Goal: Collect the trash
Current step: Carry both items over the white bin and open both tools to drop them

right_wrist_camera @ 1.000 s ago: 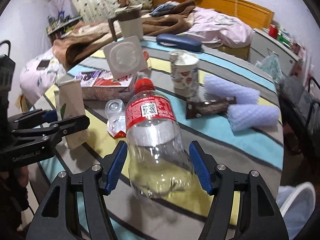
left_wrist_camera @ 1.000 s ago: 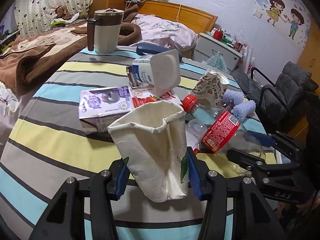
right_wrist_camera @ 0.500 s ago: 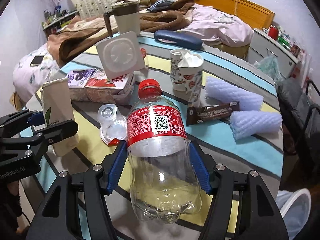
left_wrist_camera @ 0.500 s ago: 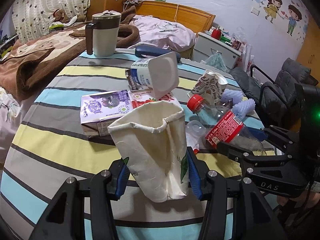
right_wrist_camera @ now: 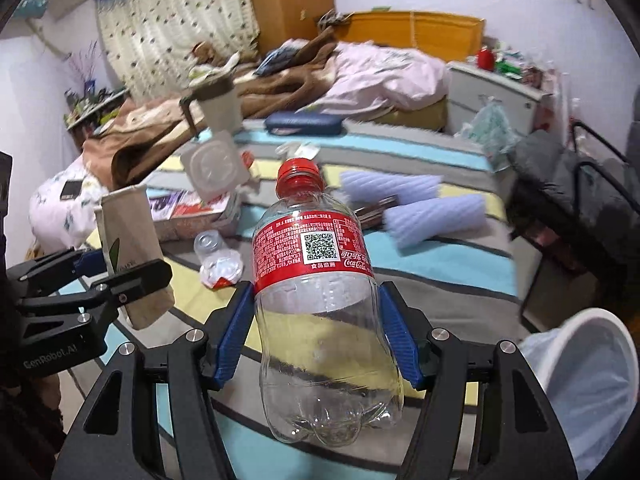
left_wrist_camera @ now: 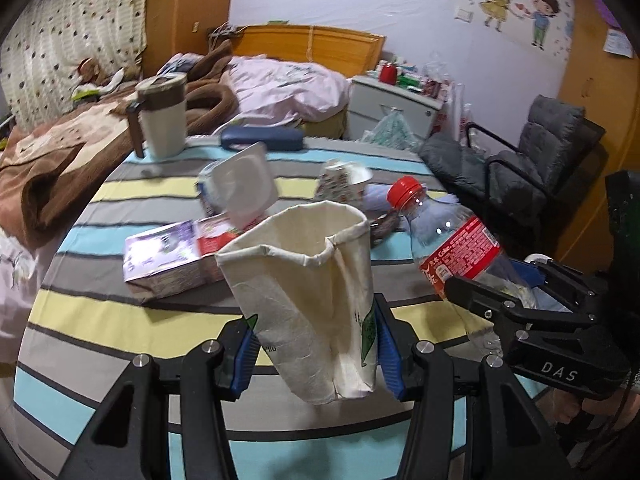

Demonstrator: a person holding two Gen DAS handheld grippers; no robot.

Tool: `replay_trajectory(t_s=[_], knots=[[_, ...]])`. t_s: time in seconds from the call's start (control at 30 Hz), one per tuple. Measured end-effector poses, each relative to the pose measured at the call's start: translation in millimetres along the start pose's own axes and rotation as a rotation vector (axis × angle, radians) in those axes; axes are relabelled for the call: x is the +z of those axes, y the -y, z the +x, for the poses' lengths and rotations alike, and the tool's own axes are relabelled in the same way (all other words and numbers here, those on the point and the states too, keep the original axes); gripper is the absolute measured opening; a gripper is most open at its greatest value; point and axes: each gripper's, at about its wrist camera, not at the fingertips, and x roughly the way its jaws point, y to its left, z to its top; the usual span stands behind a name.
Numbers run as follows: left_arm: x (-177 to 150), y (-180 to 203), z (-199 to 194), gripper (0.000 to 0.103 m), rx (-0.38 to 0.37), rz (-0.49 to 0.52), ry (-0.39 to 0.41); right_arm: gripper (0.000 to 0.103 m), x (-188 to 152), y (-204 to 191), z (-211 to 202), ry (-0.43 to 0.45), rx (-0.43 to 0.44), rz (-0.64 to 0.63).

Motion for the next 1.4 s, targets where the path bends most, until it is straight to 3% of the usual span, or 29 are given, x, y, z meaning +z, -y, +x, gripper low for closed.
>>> replay_trajectory(t_s=[0.47, 0.87, 1.17, 1.4], knots=[[9.0, 79.1, -10.4, 0.053, -0.122, 0.144, 0.047, 0.064, -17.1, 45.1, -50.3, 0.110, -0.148, 0.145], [13.1, 155.8, -0.5, 0.053, -0.243, 0.270, 0.036, 0.064, -43.8, 91.7, -83.9, 0.156, -0.280, 0.272], [15.5, 213.9, 18.8, 0.054, -0.342, 0.340, -0.007, 0.064, -69.8, 132.5, -99.5, 0.133, -0.399, 0.363], [11.1, 250.0, 39.0, 0.054, -0.396, 0.372, -0.058, 0.064, -89.2, 158.7, -94.9, 0.059, -0.455, 0.420]])
